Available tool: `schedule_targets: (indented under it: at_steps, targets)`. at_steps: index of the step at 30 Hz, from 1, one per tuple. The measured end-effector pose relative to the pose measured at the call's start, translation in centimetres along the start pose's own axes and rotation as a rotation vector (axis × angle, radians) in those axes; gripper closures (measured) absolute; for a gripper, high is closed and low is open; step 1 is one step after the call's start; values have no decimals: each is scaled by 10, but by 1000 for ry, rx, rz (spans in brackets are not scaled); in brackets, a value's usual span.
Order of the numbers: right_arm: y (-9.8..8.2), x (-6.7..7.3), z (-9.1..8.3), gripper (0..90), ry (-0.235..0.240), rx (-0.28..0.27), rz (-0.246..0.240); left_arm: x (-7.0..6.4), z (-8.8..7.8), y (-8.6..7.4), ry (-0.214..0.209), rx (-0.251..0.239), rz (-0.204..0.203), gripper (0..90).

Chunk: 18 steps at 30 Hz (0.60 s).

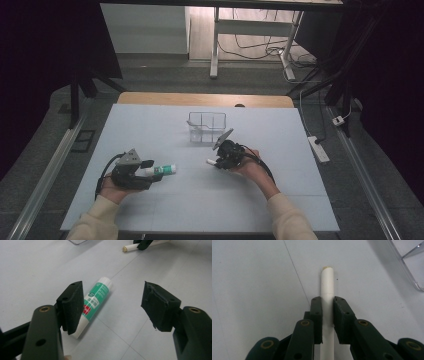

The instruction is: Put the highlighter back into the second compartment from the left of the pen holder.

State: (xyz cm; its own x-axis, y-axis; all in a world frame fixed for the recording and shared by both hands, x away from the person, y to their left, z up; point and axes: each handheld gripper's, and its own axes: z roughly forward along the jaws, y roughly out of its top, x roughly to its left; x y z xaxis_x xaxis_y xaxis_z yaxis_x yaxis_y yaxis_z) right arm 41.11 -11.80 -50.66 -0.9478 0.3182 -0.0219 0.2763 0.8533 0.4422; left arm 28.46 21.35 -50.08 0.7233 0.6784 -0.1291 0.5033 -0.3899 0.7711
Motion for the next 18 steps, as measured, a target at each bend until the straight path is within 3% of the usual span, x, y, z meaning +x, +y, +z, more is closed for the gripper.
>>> schedule_targets:
  at_steps: [14,18]
  targets:
    - [-2,-1,-2,779,5,-11,11,0,-1,0,1,-4,-2,347]
    - [-2,-3,-5,779,5,-39,24,1,-1,0,0,-3,-2,347]
